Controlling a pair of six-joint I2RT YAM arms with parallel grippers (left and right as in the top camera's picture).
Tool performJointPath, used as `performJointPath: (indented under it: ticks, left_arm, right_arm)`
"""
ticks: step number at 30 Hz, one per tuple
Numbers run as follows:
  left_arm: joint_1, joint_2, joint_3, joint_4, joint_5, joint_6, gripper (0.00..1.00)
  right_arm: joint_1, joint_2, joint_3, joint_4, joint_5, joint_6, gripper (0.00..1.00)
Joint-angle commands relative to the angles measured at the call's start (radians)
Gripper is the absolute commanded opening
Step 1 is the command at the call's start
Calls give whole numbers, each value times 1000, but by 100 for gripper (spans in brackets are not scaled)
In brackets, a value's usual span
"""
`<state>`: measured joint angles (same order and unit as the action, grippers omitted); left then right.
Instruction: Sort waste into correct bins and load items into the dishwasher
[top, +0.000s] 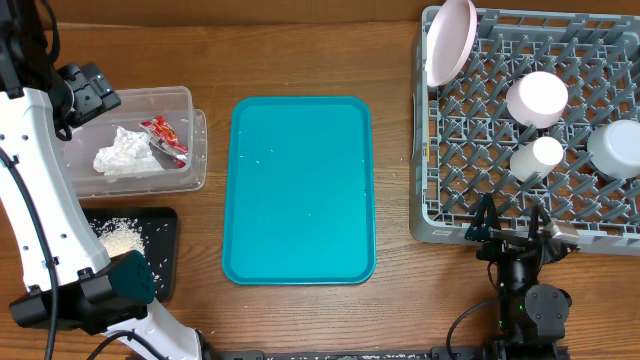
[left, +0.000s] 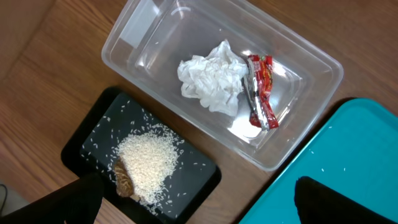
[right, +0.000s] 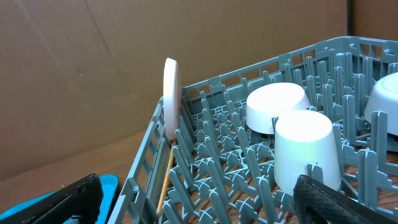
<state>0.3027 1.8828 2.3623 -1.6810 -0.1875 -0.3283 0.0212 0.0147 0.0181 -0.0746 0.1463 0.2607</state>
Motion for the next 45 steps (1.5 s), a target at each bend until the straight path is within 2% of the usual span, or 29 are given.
performJointPath:
  ticks: [1,3,7,11,27,35,42,45]
  left_arm:
    - [-7,-60,-78,61,9,23,100]
    - [-15,-124,-195,155,34,62,100]
    - [-30,-304,-520,447,191,210,100]
    - [-38,-494,-824,685,286,309,100]
    - [-39,-1278,-1762,1381,335,309,100]
    - [-123,-1636,-2158,1665,338,279,100]
    - [-135,-1770,-2333,1807,334,208,100]
    - [-140,-1804,-2358,1810,318,201,100]
  right_arm:
    - [-4,-12,-10,7,10,-7,100]
    - [-4,-12,-10,7,10,-6,100]
    - [-4,-12,-10,7,10,-7,100]
    - [-4,-12,-10,7,10,-7,100]
    - [-4,-12,-10,7,10,-6,100]
    - [-4,-12,-10,7,10,-6,100]
    - [-4,-12,-10,7,10,-6,100]
    - [-4,-12,-10,7,10,-6,100]
